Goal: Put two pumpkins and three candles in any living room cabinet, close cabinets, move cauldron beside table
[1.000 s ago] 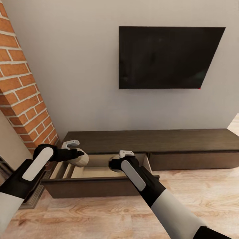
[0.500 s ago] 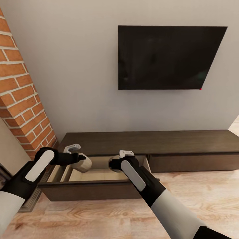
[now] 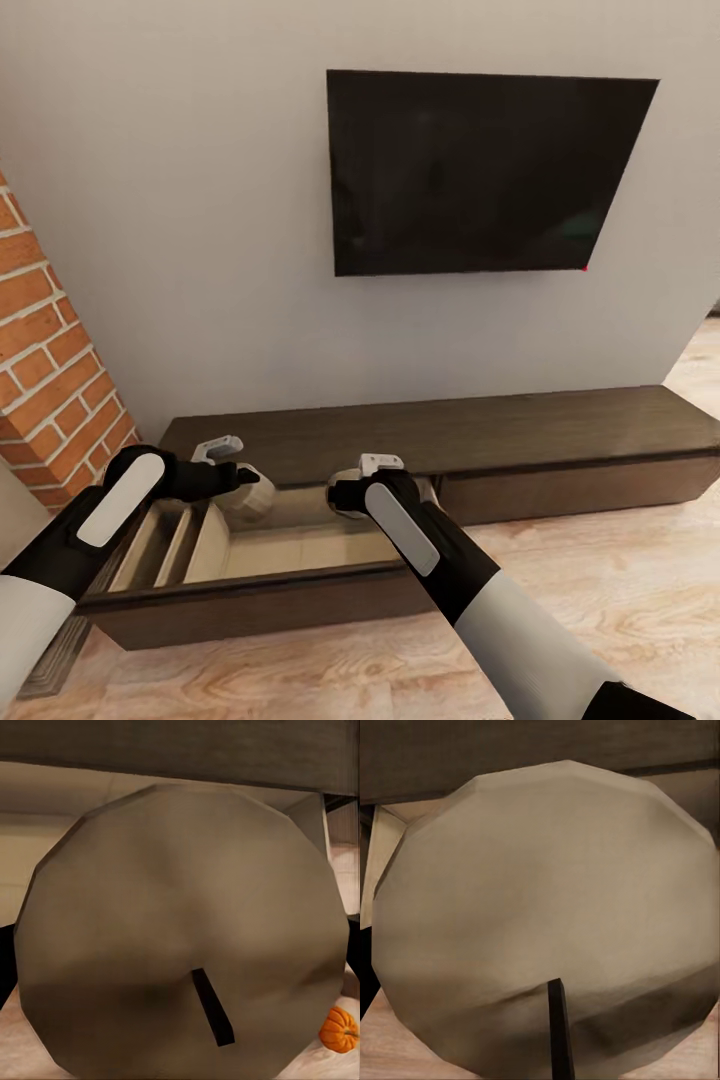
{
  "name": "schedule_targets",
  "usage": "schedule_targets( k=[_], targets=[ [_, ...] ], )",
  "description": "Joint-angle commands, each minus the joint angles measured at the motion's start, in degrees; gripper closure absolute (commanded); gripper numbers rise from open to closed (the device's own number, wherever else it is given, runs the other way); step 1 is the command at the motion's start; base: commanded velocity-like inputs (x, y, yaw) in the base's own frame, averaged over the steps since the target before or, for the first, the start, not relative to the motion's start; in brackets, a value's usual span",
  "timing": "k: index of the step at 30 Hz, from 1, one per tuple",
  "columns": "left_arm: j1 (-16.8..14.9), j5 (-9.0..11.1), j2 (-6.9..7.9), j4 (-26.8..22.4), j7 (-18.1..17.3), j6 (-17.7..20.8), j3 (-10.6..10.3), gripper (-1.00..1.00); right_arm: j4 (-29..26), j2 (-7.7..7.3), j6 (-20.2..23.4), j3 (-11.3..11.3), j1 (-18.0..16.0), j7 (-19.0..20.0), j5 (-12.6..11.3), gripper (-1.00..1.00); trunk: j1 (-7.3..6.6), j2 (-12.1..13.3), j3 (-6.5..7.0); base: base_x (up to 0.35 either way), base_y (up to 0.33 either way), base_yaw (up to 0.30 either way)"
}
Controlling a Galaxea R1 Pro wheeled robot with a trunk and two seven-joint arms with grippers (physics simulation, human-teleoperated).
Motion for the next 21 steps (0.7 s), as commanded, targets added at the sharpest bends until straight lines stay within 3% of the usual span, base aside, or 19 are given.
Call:
schedule_targets(
  k=[1,12,21],
  targets=[
    [-0.04,0.58,0.07,-0.11,0.53,0.03,-0.12,1.0,-0.04,0.0,-0.03,0.12,-0.07,-0.61,-0.56,1.0,0.0,-0.03,-0.06,0.043,0.023,-0.171],
    [-0.04,0.53,0.08,-0.09,0.58,0.03,-0.12,1.0,-0.02,0.0,-0.03,0.12,-0.07,-0.56,-0.6,1.0,0.0,-0.03,-0.06,0.11,0.09,-0.046],
    [-0.04,0.53,0.08,-0.58,0.94,-0.04,-0.03,1.0,0.0,0.0,-0.03,0.12,-0.07,-0.54,-0.6,1.0,0.0,-0.03,-0.06,0.019,0.016,-0.001]
  ],
)
